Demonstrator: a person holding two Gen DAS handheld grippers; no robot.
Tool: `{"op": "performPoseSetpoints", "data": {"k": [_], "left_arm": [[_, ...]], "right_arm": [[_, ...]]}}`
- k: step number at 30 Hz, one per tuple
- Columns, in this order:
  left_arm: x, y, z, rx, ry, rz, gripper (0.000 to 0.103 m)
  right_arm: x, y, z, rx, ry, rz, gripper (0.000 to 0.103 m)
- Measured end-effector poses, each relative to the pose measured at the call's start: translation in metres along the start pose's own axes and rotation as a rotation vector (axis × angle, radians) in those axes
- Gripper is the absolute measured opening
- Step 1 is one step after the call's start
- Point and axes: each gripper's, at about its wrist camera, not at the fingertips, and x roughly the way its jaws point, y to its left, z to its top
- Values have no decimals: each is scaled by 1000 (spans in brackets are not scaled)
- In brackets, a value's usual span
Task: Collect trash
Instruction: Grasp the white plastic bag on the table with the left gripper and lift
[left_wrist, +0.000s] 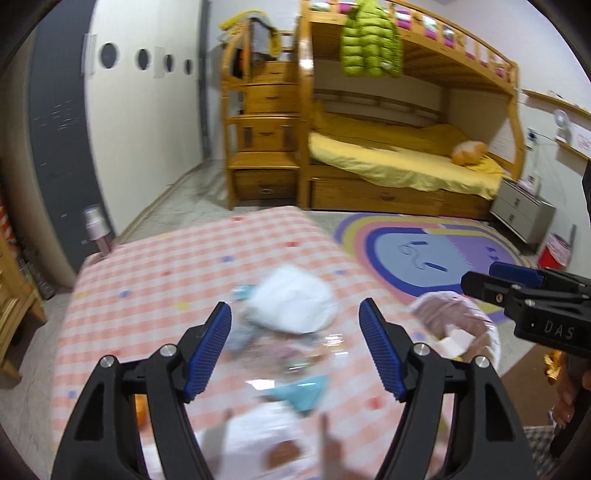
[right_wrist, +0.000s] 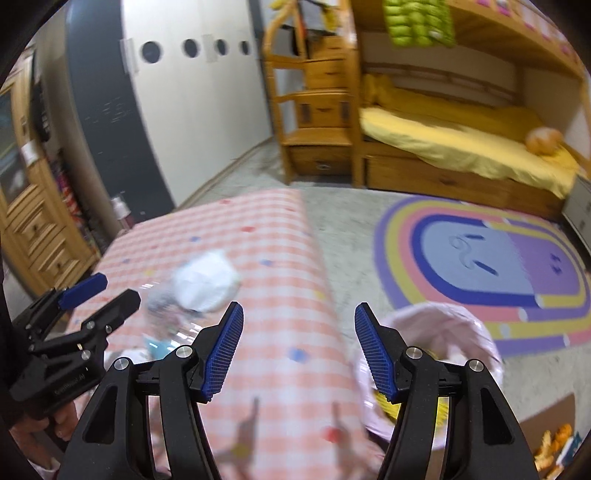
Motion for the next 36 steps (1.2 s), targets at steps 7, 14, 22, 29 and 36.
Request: {"op": "performPoseSetpoints", "data": {"k": [7, 14, 22, 29, 36], "left_arm": [[-14, 78, -13, -126, 22, 121, 71], [-14, 115, -37, -183, 96, 170, 71], [-16, 72, -66, -14, 191, -32, 73], [-9, 43, -87, 177, 247, -55, 83], [10, 49, -86, 195, 263, -92, 92]], "right_arm": [[34, 54, 22, -56, -32, 81, 71], [59, 58, 9, -66, 29, 102, 71], [56, 46, 6, -24, 35, 100, 71], [54, 46, 2, -38, 40, 101, 71], [56, 46, 2, -34, 47, 108, 71]]}}
